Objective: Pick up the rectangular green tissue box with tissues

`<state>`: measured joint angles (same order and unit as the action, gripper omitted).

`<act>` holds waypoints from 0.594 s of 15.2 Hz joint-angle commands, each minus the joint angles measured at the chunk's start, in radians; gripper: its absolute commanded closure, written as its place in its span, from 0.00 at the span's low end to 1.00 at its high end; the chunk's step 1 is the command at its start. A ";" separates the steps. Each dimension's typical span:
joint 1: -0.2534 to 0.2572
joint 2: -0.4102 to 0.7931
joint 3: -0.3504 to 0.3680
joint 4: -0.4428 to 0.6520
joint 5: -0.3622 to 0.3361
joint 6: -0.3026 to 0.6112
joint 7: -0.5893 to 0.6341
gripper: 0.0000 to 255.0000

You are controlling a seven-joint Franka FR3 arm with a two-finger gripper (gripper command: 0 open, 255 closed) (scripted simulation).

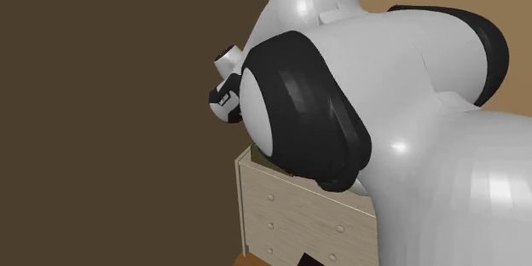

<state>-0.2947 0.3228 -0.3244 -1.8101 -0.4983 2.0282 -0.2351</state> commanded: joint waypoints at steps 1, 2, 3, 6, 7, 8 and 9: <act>-0.018 0.073 -0.011 0.076 -0.003 0.003 -0.009 0.00; -0.025 0.095 -0.014 0.100 -0.004 0.002 -0.013 0.00; -0.025 0.101 -0.014 0.095 -0.004 0.012 -0.008 0.00; -0.028 0.119 -0.013 0.082 -0.006 0.040 0.007 0.00; -0.028 0.126 -0.013 0.078 -0.007 0.050 0.012 0.00; -0.029 0.132 -0.013 0.074 -0.007 0.059 0.017 0.00; -0.030 0.139 -0.012 0.070 -0.008 0.068 0.022 0.00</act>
<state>-0.3232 0.4547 -0.3368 -1.7364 -0.5058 2.0862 -0.2180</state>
